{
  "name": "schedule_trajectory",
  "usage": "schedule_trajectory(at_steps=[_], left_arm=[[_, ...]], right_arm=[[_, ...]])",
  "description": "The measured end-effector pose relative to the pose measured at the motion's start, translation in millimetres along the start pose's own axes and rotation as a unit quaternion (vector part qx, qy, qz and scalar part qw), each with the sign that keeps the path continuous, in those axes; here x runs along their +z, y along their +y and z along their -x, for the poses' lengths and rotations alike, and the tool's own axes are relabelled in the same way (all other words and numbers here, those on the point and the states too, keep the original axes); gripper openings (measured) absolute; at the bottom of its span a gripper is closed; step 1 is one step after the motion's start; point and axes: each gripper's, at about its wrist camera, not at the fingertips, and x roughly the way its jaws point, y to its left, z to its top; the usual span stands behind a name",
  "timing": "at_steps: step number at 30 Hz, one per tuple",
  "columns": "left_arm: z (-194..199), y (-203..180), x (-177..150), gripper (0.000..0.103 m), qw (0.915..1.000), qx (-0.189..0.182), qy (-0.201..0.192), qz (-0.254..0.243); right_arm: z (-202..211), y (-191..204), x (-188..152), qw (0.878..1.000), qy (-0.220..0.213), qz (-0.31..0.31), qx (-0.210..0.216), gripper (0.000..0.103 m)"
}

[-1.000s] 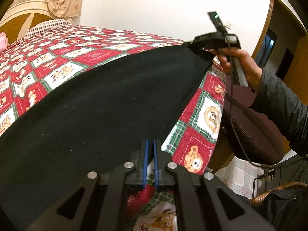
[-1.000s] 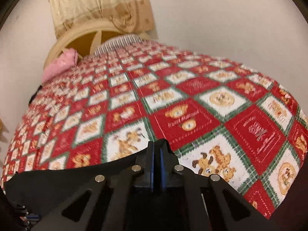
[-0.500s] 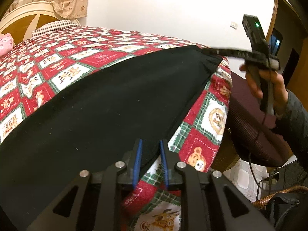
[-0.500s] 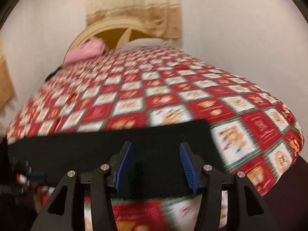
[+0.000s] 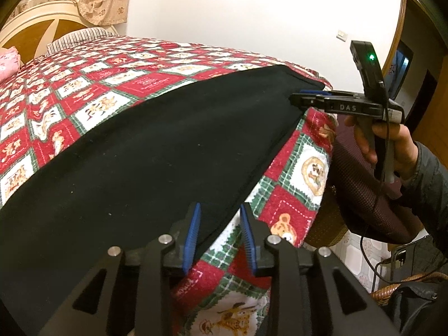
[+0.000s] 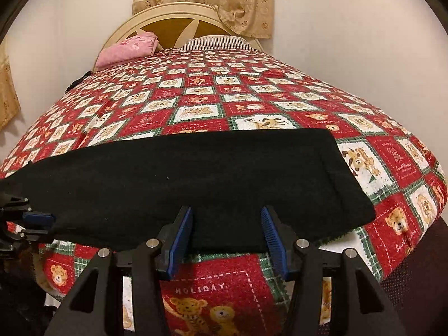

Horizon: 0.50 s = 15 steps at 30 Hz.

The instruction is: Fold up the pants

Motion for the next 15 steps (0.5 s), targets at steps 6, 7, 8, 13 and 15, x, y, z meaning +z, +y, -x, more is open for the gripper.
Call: schedule_trajectory(at_steps=[6,7,8,13,15], left_arm=[[20.4,0.6,6.6,0.050,0.9992,0.024,-0.031,-0.007],[21.2,1.3,7.3,0.054,0.9990,0.029,-0.034,-0.008],[22.6,2.4,8.3,0.056,0.9986,0.036,-0.038,-0.010],[26.5,12.8,0.3,0.058,0.9977,0.058,-0.034,-0.005],[28.8,19.9,-11.1,0.059,0.9976,0.064,-0.027,0.003]], right_arm=[[16.7,-14.8,-2.5,0.999,-0.016,-0.034,0.015,0.053],[17.9,-17.1,-3.2,0.999,-0.017,-0.036,0.014,0.053],[18.4,-19.9,-3.7,0.999,-0.017,-0.037,0.014,0.053],[16.0,-27.7,-7.3,0.999,-0.008,-0.041,0.013,0.053],[15.4,-26.1,-8.8,0.999,-0.010,-0.034,0.008,0.053]])
